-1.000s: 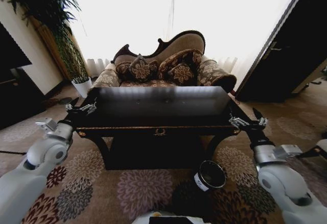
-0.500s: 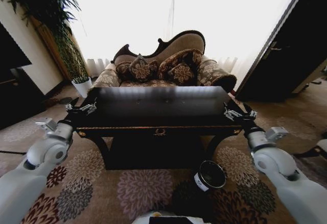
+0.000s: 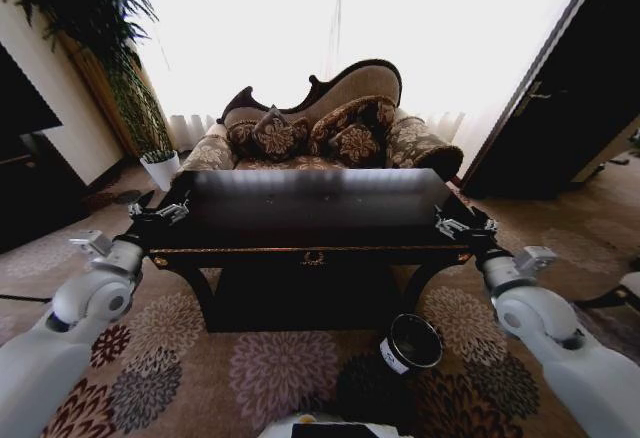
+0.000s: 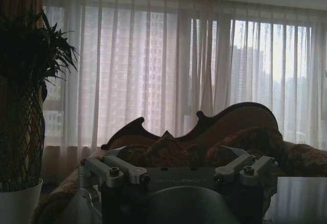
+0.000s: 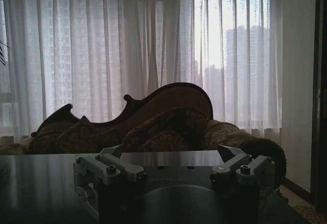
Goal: Move to the front of the table and place the trash on the table into the trash bin.
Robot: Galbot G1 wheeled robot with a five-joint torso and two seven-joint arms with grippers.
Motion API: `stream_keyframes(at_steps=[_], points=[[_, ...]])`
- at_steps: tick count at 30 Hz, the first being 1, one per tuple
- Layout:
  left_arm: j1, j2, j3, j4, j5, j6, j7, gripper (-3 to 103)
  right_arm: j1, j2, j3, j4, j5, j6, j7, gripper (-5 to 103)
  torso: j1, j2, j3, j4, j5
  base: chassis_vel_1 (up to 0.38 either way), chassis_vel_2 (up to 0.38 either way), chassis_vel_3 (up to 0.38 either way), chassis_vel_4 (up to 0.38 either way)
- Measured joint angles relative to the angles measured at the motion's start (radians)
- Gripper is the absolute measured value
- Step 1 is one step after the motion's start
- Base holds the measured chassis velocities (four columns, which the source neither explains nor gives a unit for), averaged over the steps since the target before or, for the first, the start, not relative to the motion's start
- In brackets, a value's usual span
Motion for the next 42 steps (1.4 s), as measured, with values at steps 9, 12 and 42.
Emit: stream_keyframes(at_steps=[9, 12, 42], points=[[0.0, 0.0, 0.0, 0.0, 0.0, 0.0, 0.0, 100, -0.001, 0.002, 0.001, 0.001, -0.002, 0.001, 0.0, 100, 0.0, 0.0, 0.0, 0.0, 0.0, 0.0, 0.0, 0.0, 0.0], [0.0, 0.0, 0.0, 0.0, 0.0, 0.0, 0.0, 100, -0.001, 0.002, 0.001, 0.001, -0.002, 0.001, 0.0, 100, 0.0, 0.0, 0.0, 0.0, 0.0, 0.0, 0.0, 0.0, 0.0], [0.0, 0.0, 0.0, 0.0, 0.0, 0.0, 0.0, 100, -0.002, 0.003, 0.002, 0.002, -0.003, 0.003, -0.001, 100, 0.0, 0.0, 0.0, -0.0001, 0.0, 0.161, -0.161, -0.167, 0.166]])
